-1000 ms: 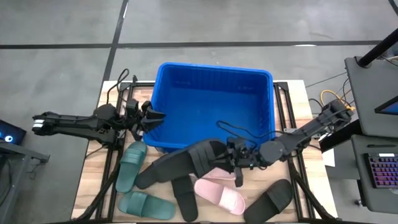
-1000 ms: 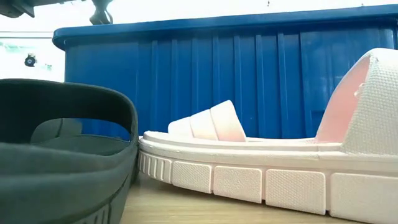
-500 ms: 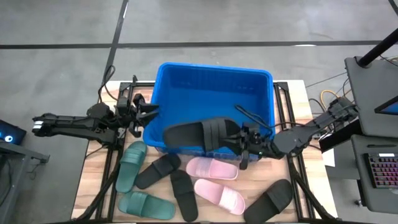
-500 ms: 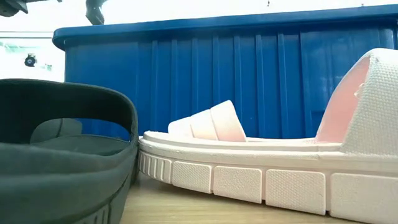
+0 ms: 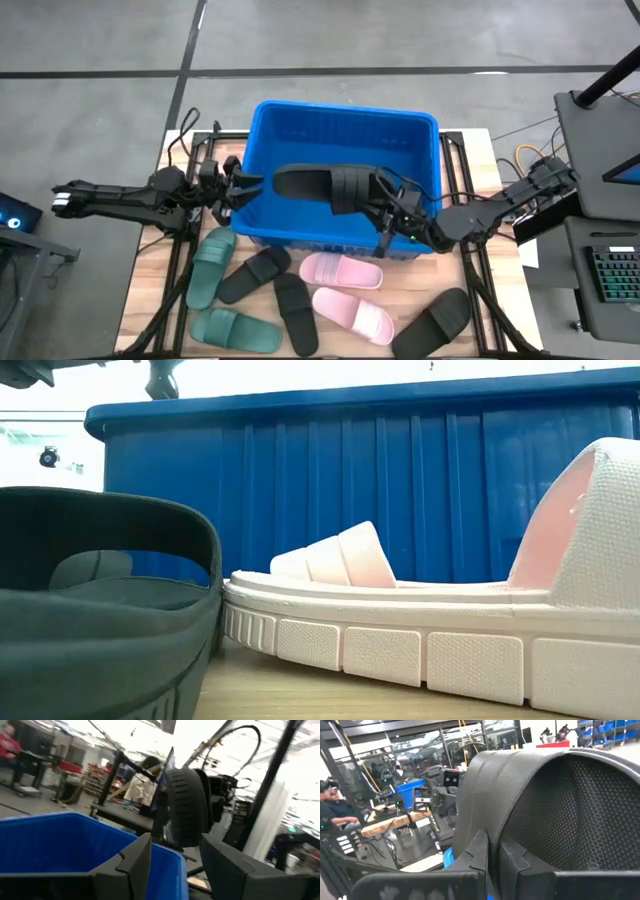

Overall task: Pick and place slides into bin
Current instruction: Put the top right black slide into the blue bin

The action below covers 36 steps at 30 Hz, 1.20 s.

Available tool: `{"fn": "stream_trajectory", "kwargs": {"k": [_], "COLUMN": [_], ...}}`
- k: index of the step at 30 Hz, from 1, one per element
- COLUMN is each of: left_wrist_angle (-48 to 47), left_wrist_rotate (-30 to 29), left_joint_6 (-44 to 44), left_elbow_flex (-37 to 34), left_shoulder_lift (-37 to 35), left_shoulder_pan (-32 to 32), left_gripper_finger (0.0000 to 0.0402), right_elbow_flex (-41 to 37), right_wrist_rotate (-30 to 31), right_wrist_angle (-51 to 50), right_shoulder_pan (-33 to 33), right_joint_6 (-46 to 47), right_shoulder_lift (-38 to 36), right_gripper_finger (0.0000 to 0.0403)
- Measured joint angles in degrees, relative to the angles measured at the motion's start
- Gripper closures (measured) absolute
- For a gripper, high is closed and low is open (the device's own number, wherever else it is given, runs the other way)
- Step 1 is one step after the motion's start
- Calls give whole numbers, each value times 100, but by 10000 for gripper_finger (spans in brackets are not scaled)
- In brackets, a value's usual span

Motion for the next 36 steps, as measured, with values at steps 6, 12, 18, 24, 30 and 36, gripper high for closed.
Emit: {"fn": "stream_trajectory", "kwargs": {"k": [6,12,18,24,30,36], "left_wrist_angle": [42,372,367,410,442,409], "left_wrist_rotate": [152,152,136,147,150,283], "left_joint_6": [-3,60,249,145,147,143], "left_elbow_flex": [0,127,271,312,404,498], "left_shoulder_lift": [184,475,881,1199,1331,1475], "left_shoulder_pan": [-1,-1,1,1,3,3], "left_gripper_finger": [194,147,143,143,144,144], "right_elbow_flex": [0,2,2,2,2,2], "right_wrist_rotate": [-30,-298,-299,-299,-368,-523], "right_wrist_angle": [-144,-498,-555,-592,-673,-719], "right_shoulder_pan": [-125,-157,-157,-157,-157,-157], "right_joint_6": [39,364,440,455,573,701], "right_shoulder_lift": [0,0,4,13,22,22], "right_gripper_finger": [391,391,391,391,391,391]}}
